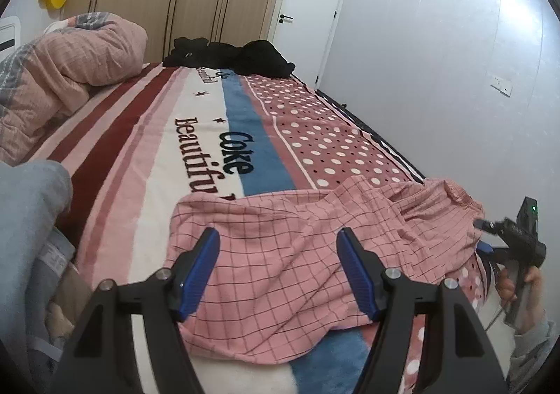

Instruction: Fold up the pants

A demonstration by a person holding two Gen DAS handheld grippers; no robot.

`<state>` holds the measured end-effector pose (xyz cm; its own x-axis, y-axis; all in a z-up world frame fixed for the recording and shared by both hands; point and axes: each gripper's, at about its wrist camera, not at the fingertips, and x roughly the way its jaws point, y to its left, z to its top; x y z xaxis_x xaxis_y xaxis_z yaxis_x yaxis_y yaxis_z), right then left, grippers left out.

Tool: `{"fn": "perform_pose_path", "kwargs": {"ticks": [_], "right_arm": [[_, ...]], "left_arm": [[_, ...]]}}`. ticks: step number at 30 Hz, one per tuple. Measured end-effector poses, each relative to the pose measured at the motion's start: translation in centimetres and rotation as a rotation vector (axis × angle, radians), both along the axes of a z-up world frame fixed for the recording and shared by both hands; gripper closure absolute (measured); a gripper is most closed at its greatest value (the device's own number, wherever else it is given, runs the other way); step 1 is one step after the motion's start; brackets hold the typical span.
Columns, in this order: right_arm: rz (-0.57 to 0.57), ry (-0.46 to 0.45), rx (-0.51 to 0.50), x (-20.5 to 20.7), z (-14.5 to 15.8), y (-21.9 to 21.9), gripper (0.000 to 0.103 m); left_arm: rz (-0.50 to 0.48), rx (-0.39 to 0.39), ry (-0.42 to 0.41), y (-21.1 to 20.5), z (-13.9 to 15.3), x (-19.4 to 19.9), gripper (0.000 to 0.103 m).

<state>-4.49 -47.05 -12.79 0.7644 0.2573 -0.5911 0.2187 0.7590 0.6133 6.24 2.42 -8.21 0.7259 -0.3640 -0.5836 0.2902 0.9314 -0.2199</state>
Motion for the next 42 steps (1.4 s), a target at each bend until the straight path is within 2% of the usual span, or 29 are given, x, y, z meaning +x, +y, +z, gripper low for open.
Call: {"fn": "perform_pose_path", "kwargs": {"ticks": [3, 4, 5, 6, 7, 9, 13, 17, 22, 25, 29, 31, 34, 37, 38, 42], "right_arm": [[-0.091, -0.025, 0.01, 1.8, -0.4, -0.4, 0.025], [-0.124, -0.034, 0.001, 2.2, -0.4, -0.6, 0.032], [-0.155, -0.032, -0.015, 2.4, -0.3, -0.7, 0.054], [-0.169, -0.031, -0.015, 2.6, -0.3, -1.0, 0.068], [-0.178, -0.037, 0.001, 3.0, -0.3, -0.9, 0.092], [-0.191, -0.085, -0.012, 3.2, 0.5, 0.0, 0.095], [-0.108, -0.215, -0.102, 4.3, 4.4, 4.3, 0.096], [0.095, -0.315, -0.149, 6.4, 8.3, 11.7, 0.096], [0.383, -0.383, -0.171, 8.0, 10.2, 21.6, 0.096], [0.57, -0.356, -0.215, 8.9, 9.6, 28.2, 0.096], [0.773, -0.266, -0.288, 9.4, 6.0, 35.9, 0.096], [0.845, -0.221, -0.304, 9.8, 3.7, 37.9, 0.096], [0.915, -0.172, -0.396, 9.0, 0.7, 40.1, 0.087], [0.968, -0.141, -0.399, 8.6, -0.6, 41.0, 0.064], [0.986, -0.142, -0.411, 8.1, -0.7, 41.2, 0.059], [0.998, -0.146, -0.411, 6.9, 1.1, 38.7, 0.058]], "left_arm": [[0.01, 0.002, -0.002, -0.2, -0.1, 0.0, 0.038], [0.017, 0.003, -0.003, -0.1, -0.1, 0.1, 0.038], [0.027, 0.005, -0.005, 0.1, -0.1, 0.1, 0.038], [0.037, 0.008, -0.007, 0.3, -0.1, 0.2, 0.038], [0.049, 0.011, -0.008, 0.6, -0.1, 0.3, 0.038], [0.073, 0.017, -0.008, 1.4, -0.2, 0.4, 0.038], [0.101, 0.002, 0.009, 3.1, -0.4, 0.7, 0.037], [0.124, -0.023, 0.002, 4.7, -0.1, 0.4, 0.037], [0.139, -0.041, -0.021, 6.6, 0.5, -0.5, 0.034], [0.143, -0.053, -0.023, 7.5, 0.6, -0.8, 0.033], [0.148, -0.061, -0.02, 8.6, 0.4, -1.0, 0.033], [0.147, -0.068, -0.014, 9.0, 0.2, -1.0, 0.033], [0.135, -0.074, -0.003, 9.2, -0.1, -0.7, 0.031], [0.109, -0.079, 0.005, 8.8, -0.3, -0.4, 0.029], [0.098, -0.082, 0.008, 8.6, -0.4, -0.2, 0.029], [0.029, -0.094, 0.025, 7.0, -0.8, 0.5, 0.029]]}}
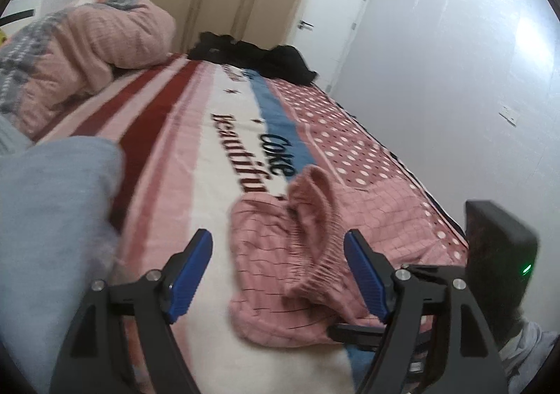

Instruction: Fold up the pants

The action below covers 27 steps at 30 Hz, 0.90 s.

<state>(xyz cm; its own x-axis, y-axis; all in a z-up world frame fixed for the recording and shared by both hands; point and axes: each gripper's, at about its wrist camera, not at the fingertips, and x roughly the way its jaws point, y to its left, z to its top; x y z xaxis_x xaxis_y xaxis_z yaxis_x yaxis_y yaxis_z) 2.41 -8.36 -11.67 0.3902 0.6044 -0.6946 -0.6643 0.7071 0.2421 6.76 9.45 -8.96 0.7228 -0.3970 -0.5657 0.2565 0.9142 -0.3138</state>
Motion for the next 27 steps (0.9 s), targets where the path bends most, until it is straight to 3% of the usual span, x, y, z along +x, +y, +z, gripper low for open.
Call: {"fn": "perform_pose_path", "kwargs": {"ticks": [4, 9, 10, 13, 16, 21, 27], "right_arm": [[-0.085, -0.041, 0.038, -1.1, 3.1, -4.1, 0.05], [-0.289, -0.096, 0.098, -1.4, 5.7, -11.2, 0.048], [-0.316, -0.092, 0.114, -1.4, 5.9, -12.3, 0.048], [-0.386, -0.08, 0.151, -1.4, 5.8, -15.1, 0.048], [-0.439, -0.072, 0.161, -1.1, 5.2, -16.8, 0.047], [-0.486, -0.045, 0.176, -0.5, 4.3, -18.6, 0.047], [-0.517, 0.018, 0.133, 0.5, 2.5, -18.6, 0.047]], "left_arm": [[-0.071, -0.011, 0.027, -2.2, -0.5, 1.5, 0.029], [-0.115, 0.007, 0.09, -5.0, -2.3, 4.1, 0.029], [-0.114, 0.007, 0.103, -5.4, -2.8, 4.6, 0.033], [-0.103, -0.006, 0.138, -5.7, -3.6, 5.2, 0.082], [-0.068, 0.009, 0.119, -4.9, -3.4, 4.7, 0.091], [0.058, 0.031, 0.118, -1.7, -3.4, 3.7, 0.093], [0.067, 0.107, 0.171, -1.0, -5.8, 2.6, 0.089]]}}
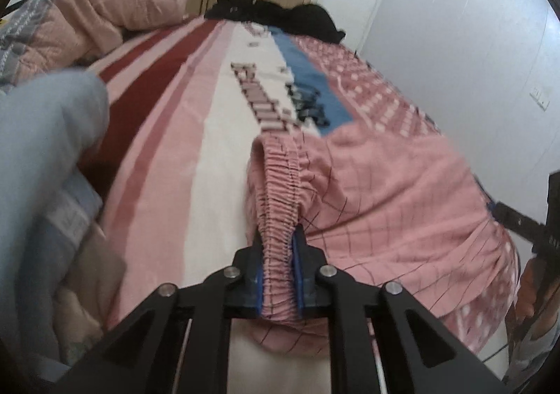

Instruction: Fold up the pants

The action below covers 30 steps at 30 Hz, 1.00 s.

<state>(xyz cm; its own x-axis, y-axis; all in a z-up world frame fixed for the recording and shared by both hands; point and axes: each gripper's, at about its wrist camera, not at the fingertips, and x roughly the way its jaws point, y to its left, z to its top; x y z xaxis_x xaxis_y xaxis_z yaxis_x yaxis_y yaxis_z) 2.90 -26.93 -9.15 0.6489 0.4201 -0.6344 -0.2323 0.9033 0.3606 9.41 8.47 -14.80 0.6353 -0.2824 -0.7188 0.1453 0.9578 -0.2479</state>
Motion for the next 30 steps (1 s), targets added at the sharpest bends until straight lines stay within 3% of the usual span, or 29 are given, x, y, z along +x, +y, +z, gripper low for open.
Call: {"fn": "perform_pose_path", "kwargs": {"ticks": [3, 4, 5, 7, 8, 12, 18, 25, 30], "right_arm": [[0.011, 0.064, -0.01, 0.4, -1.7, 0.3, 0.047], [0.013, 0.079, -0.013, 0.5, -2.1, 0.4, 0.047], [0.013, 0.091, -0.02, 0.6, -2.5, 0.4, 0.047], [0.015, 0.1, -0.036, 0.6, -2.8, 0.5, 0.047], [0.019, 0.099, -0.029, 0.6, -2.8, 0.4, 0.047], [0.043, 0.124, 0.071, 1.3, -2.4, -0.5, 0.047], [0.093, 0.175, 0.094, 3.4, -2.8, 0.1, 0.047], [0.132, 0.215, 0.113, 4.8, -4.8, 1.4, 0.045], [0.161, 0.216, 0.154, 4.7, -5.0, 1.8, 0.052]], "left_arm": [[0.005, -0.003, 0.006, 0.2, -0.5, 0.2, 0.084], [0.014, 0.006, 0.006, 0.2, -0.4, 0.2, 0.073], [0.026, 0.028, 0.004, 0.1, -0.3, 0.1, 0.055], [0.037, 0.069, -0.011, 0.2, 0.0, 0.2, 0.034], [0.026, 0.065, -0.013, 0.3, 0.1, 0.2, 0.031], [-0.014, 0.0, 0.022, 0.6, -0.1, 1.1, 0.027], [-0.084, -0.139, 0.118, -0.1, -1.5, 3.8, 0.027], [-0.096, -0.209, 0.174, -0.7, -2.8, 5.6, 0.026], [-0.128, -0.211, 0.179, -2.1, -2.5, 5.2, 0.042]]}}
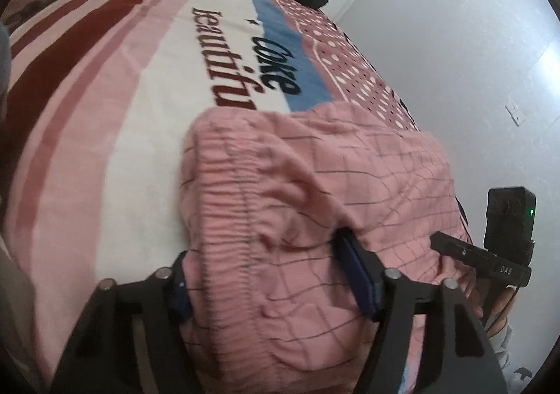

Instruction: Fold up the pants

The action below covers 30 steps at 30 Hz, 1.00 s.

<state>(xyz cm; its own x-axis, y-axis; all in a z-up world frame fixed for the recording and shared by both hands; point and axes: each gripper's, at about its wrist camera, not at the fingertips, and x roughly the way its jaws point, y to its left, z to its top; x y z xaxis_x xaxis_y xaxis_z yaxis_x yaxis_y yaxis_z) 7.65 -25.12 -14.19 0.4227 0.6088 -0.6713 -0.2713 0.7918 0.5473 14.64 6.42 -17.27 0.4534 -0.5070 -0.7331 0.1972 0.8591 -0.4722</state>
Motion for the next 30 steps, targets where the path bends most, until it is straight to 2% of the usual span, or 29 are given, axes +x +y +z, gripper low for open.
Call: {"fn": "perform_pose_path", "kwargs": {"ticks": [2, 5, 10, 16, 21, 27, 30], "right_arm": [[0.002, -0.004, 0.001, 0.0, 0.2, 0.2, 0.061], [-0.002, -0.011, 0.02, -0.1, 0.7, 0.2, 0.074], [-0.012, -0.04, -0.003, 0.0, 2.4, 0.9, 0.084], [-0.017, -0.092, -0.038, -0.1, 5.8, 2.9, 0.086], [0.001, -0.151, -0.055, -0.6, 9.8, 6.2, 0.087], [0.047, -0.26, -0.021, -2.5, 16.4, 13.1, 0.087], [0.084, -0.294, -0.01, -3.6, 18.7, 17.4, 0.087]], "left_arm": [[0.001, 0.005, -0.012, -0.4, 0.4, -0.4, 0.055], [0.004, 0.019, -0.039, -0.5, 1.4, -1.0, 0.069], [0.008, 0.001, -0.083, -0.1, 3.8, -1.8, 0.085], [0.002, 0.049, -0.177, -0.2, 8.7, -3.0, 0.09], [0.04, 0.085, -0.253, 2.4, 13.7, -4.8, 0.091], [0.123, 0.148, -0.343, 9.0, 21.0, -8.1, 0.091], [0.17, 0.187, -0.347, 12.7, 23.1, -9.3, 0.091]]}}
